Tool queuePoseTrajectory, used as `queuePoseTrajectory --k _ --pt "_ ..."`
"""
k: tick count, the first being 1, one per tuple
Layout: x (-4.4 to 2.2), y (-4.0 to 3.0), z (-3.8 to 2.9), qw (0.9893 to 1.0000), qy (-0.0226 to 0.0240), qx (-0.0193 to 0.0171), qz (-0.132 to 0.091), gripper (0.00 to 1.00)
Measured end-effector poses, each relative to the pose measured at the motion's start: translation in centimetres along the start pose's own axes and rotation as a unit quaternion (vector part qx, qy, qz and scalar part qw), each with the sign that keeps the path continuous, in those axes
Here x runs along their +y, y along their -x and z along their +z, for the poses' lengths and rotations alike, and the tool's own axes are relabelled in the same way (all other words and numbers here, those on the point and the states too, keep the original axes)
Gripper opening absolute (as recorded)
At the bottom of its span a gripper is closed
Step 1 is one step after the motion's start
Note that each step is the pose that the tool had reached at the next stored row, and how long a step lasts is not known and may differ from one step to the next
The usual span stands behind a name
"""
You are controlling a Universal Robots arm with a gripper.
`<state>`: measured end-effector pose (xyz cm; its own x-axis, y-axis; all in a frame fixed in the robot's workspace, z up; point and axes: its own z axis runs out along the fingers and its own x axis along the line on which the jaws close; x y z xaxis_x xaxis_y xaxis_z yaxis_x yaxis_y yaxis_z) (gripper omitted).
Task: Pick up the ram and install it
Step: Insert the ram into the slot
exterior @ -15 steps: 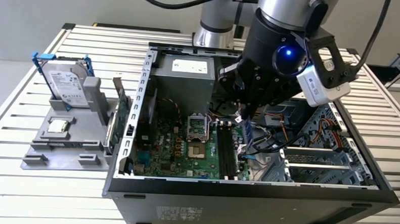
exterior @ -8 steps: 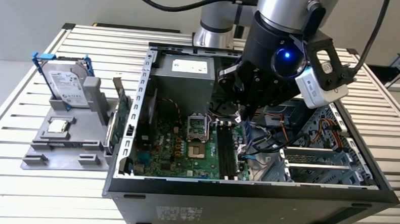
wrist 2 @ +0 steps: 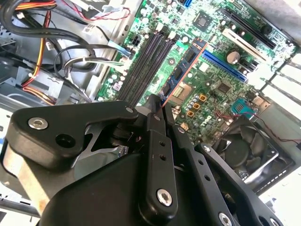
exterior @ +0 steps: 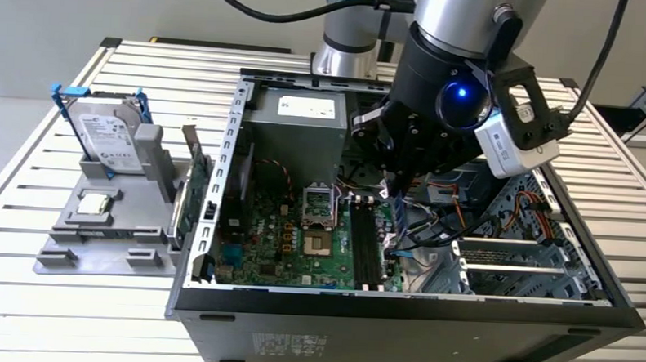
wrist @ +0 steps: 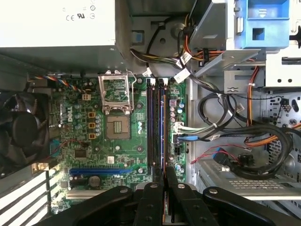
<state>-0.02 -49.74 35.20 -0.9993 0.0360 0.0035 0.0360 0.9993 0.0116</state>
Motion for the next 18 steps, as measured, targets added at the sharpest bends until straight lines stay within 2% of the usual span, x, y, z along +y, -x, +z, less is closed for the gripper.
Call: queuePoseTrajectory --k 18 --pt "0.06 0.0 0.69 1.0 0.0 0.0 0.0 0.0"
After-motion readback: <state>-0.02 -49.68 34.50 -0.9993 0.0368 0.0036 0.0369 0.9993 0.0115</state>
